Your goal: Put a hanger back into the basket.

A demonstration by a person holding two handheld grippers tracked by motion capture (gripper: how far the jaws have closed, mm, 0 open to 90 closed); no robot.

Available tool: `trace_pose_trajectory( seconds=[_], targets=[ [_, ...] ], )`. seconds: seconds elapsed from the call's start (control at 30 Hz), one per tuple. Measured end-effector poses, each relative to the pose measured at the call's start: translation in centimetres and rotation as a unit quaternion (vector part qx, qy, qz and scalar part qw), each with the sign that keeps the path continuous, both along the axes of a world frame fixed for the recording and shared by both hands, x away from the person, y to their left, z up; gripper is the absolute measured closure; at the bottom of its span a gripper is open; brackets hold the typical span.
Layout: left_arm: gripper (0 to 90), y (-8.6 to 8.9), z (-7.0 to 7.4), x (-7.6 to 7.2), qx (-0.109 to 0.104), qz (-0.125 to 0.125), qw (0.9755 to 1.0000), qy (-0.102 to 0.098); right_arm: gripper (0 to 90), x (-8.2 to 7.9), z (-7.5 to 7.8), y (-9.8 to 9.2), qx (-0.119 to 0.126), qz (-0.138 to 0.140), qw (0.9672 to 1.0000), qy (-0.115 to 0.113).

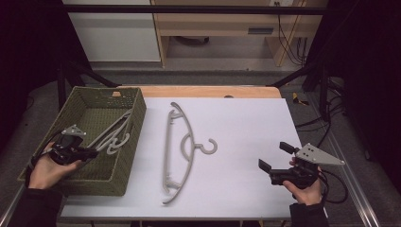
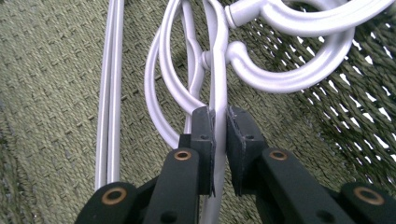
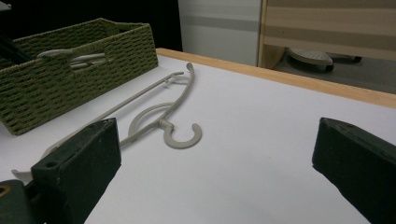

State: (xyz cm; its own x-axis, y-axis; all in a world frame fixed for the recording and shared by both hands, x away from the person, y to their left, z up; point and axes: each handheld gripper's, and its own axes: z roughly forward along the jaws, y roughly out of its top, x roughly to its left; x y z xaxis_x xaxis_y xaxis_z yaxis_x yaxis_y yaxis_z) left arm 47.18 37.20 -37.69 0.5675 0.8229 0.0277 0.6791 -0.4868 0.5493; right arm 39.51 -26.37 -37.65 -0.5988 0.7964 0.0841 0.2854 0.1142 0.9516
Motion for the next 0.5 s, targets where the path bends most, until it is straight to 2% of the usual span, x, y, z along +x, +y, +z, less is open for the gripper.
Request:
trace_pose_trajectory(
  seconds=[0.17,0.2,0.27,0.3,0.37,0.5],
  targets=[
    [81.5,0.2,0.0,-0.2,-0.002,-0.004,0.9999,-0.011,1.5,0.0,0.0,0.0,0.0,-0.001,1.0,0.0],
    [81.6,0.2,0.0,-0.3,-0.007,-0.003,0.9998,-0.02,1.5,0.0,0.0,0.0,0.001,-0.001,1.0,0.0],
    [81.7,0.6,0.3,-0.4,-0.007,-0.005,0.9996,-0.026,1.5,0.0,0.0,0.0,0.0,-0.001,1.0,0.0],
    [81.9,0.9,0.6,-0.5,-0.016,0.001,0.9992,-0.036,1.5,0.0,0.0,0.0,0.0,-0.001,1.0,0.001],
    [81.9,1.5,0.9,-0.7,-0.027,-0.002,0.999,-0.036,1.5,0.0,0.0,-0.1,0.001,-0.002,1.0,0.0],
    [81.8,1.8,0.6,-1.0,-0.019,-0.008,0.9992,-0.034,1.5,0.0,0.1,-0.1,0.0,-0.002,1.0,-0.001]
  ],
)
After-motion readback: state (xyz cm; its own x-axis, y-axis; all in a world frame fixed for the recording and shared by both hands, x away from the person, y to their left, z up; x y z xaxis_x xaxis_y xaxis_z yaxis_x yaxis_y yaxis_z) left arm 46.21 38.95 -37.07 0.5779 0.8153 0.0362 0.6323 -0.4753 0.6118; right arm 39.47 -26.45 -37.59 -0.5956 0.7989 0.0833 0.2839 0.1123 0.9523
